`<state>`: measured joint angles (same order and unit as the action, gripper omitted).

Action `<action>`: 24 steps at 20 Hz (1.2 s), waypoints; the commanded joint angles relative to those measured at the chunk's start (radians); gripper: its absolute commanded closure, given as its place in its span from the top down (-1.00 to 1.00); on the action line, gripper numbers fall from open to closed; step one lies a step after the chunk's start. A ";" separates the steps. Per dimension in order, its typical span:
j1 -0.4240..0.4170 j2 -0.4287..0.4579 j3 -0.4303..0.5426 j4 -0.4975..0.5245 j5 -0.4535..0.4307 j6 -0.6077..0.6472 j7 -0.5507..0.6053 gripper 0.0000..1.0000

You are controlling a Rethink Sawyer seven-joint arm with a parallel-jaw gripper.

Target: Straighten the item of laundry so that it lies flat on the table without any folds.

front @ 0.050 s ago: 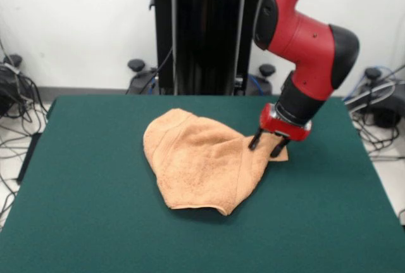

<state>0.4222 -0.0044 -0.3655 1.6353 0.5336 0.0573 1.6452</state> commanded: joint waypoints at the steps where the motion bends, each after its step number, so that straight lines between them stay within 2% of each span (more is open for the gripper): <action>1: -0.061 -0.018 0.157 0.007 0.003 -0.037 0.232 1.00; 8: -0.080 -0.033 0.171 0.017 -0.011 -0.034 0.219 1.00; 24: -0.068 -0.031 0.157 0.017 -0.005 -0.027 0.220 1.00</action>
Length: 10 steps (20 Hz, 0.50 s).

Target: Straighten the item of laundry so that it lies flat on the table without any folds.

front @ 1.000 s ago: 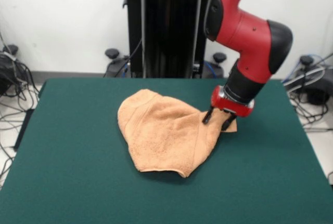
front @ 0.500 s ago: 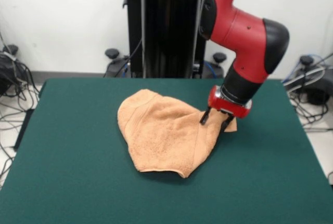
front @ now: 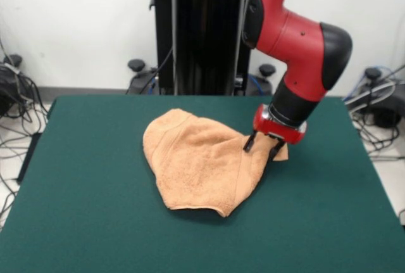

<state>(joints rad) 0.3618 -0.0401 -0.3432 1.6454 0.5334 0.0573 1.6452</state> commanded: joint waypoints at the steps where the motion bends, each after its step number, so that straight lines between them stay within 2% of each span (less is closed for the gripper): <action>1: -0.007 0.005 0.134 0.006 -0.004 -0.025 0.220 1.00; 10: -0.002 0.004 0.132 0.003 0.000 -0.013 0.221 1.00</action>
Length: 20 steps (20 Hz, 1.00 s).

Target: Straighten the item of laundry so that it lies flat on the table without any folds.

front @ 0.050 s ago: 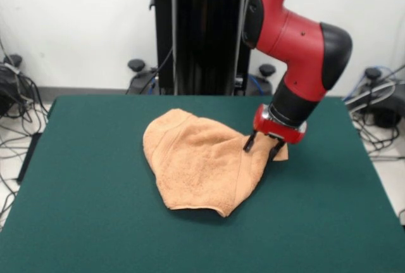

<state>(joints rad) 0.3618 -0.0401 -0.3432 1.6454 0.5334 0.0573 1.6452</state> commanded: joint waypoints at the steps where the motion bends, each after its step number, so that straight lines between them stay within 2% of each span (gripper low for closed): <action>1: -0.002 0.004 0.132 0.004 0.000 -0.013 0.221 1.00; 7: -0.003 0.004 0.133 0.004 0.000 -0.013 0.221 1.00; 8: -0.004 0.004 0.134 0.004 0.000 -0.011 0.221 -1.00; 12: -0.011 0.001 0.142 0.008 -0.005 -0.015 0.218 -1.00; 15: -0.004 0.005 0.128 -0.010 -0.017 0.048 0.183 -1.00; 20: -0.013 0.002 0.139 0.001 -0.013 0.018 0.198 -1.00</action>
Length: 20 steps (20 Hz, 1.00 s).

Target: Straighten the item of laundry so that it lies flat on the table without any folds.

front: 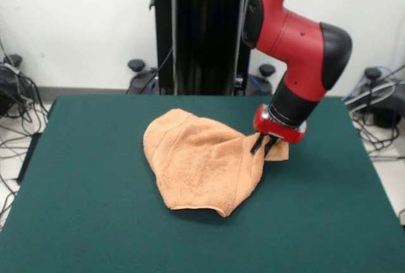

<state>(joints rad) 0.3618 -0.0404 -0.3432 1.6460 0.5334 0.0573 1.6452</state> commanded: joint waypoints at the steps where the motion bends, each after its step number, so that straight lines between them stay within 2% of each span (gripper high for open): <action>1: -0.013 0.001 0.140 0.002 -0.012 0.020 0.199 -1.00; 11: -0.023 -0.008 0.142 0.004 -0.015 0.030 0.193 -1.00; 20: -0.073 -0.064 0.152 0.013 -0.029 0.121 0.159 -1.00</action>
<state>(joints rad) 0.3303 -0.0690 -0.3319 1.6520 0.5253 0.0651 1.6452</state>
